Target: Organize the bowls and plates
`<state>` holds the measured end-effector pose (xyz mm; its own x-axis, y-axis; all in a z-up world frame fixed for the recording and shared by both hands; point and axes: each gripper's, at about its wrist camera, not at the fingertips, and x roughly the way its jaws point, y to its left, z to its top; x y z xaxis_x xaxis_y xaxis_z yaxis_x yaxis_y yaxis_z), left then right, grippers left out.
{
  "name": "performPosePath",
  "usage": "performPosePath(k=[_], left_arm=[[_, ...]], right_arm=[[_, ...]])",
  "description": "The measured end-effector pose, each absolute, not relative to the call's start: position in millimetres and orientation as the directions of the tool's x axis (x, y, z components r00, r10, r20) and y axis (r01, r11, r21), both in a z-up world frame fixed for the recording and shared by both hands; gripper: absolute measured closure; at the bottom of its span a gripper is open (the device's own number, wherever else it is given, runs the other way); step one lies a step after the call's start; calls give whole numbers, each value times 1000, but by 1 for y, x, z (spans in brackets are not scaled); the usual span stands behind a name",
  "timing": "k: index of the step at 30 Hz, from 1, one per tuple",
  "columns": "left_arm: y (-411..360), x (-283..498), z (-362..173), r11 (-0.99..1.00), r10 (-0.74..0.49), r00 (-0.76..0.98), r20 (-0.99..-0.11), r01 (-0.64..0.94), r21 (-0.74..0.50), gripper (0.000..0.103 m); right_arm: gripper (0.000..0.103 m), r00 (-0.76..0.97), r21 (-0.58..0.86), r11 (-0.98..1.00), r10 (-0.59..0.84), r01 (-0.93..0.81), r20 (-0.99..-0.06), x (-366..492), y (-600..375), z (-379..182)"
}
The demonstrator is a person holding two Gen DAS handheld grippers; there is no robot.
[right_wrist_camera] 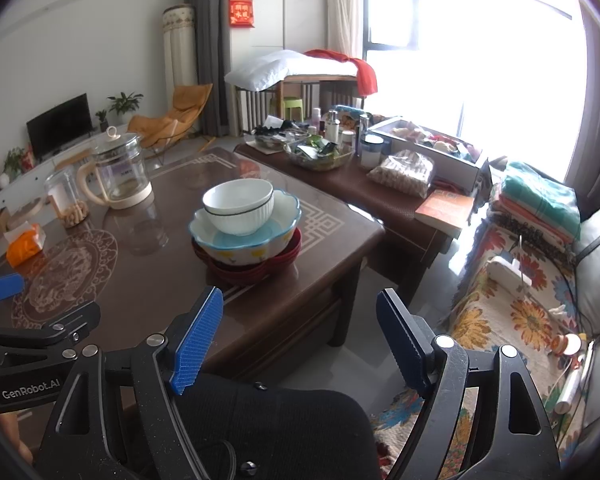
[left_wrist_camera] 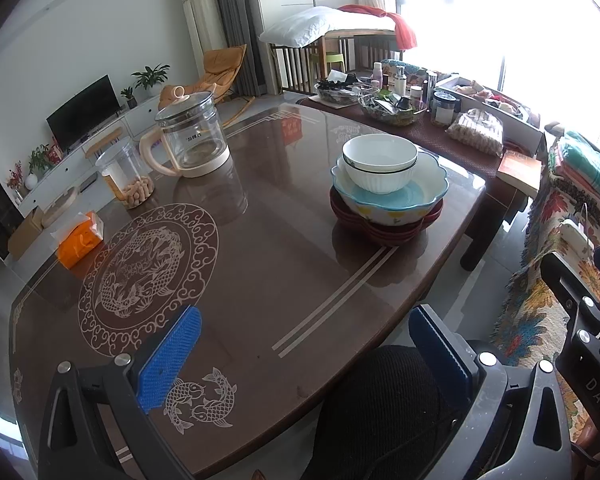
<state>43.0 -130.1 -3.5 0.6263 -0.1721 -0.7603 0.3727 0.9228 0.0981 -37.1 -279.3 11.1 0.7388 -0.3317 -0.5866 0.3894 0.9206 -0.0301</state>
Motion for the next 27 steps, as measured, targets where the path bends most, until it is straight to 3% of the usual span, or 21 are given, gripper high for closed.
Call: performPosePath(k=[21, 27], left_arm=[[-129, 47, -4, 922, -167, 630, -758, 372, 106, 0], [-127, 48, -2, 909, -242, 607, -757, 414, 41, 0]], right_arm=[[21, 738, -30, 921, -331, 389, -588, -37, -279, 11], [21, 739, -29, 921, -331, 389, -587, -37, -279, 11]])
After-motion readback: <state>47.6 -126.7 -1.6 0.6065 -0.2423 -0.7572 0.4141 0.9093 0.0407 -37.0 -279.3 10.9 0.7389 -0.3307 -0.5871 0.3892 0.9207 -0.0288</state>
